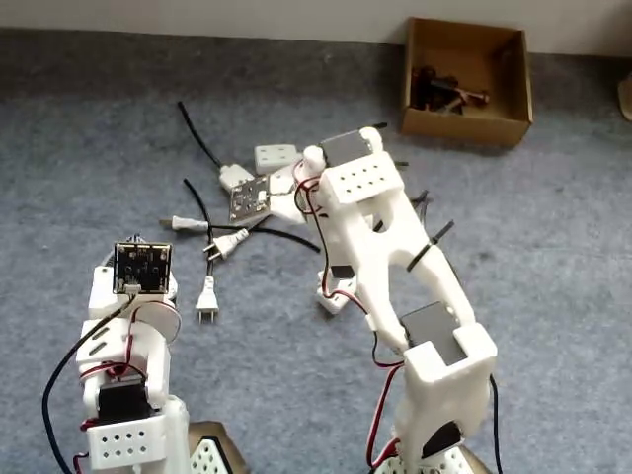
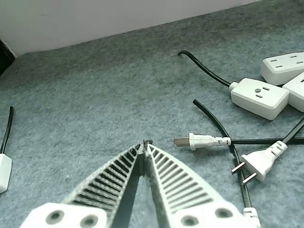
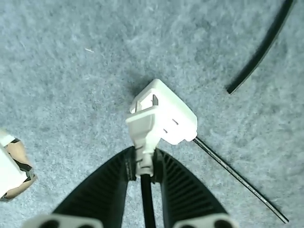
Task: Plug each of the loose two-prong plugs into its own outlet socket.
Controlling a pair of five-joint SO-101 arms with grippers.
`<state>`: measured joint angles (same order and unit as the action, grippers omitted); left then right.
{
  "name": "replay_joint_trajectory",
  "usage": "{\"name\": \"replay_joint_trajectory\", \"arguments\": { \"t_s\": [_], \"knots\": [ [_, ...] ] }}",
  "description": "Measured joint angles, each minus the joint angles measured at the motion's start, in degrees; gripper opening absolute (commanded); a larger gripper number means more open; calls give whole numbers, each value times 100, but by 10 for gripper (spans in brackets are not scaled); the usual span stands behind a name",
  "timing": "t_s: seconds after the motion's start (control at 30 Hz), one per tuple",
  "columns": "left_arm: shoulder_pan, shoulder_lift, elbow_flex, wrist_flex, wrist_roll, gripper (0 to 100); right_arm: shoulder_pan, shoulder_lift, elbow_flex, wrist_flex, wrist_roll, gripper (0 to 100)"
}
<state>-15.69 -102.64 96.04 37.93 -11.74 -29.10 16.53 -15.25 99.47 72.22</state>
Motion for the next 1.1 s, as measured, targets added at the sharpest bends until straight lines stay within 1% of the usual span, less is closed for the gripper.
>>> {"name": "replay_joint_trajectory", "arguments": {
  "t_s": [0.37, 0.77, 0.83, 1.0, 1.1],
  "knots": [
    [0, 0, 0, 0, 0, 7, -167, 0, 0, 0, 369, 5],
    [0, 0, 0, 0, 0, 7, -176, 0, 0, 0, 413, 5],
    [0, 0, 0, 0, 0, 7, -229, 0, 0, 0, 246, 5],
    [9, 0, 0, 0, 0, 7, -484, 0, -545, 0, -457, 5],
    [316, 0, 0, 62, -193, 7, -642, 0, -862, 0, -1064, 5]
  ]
}}
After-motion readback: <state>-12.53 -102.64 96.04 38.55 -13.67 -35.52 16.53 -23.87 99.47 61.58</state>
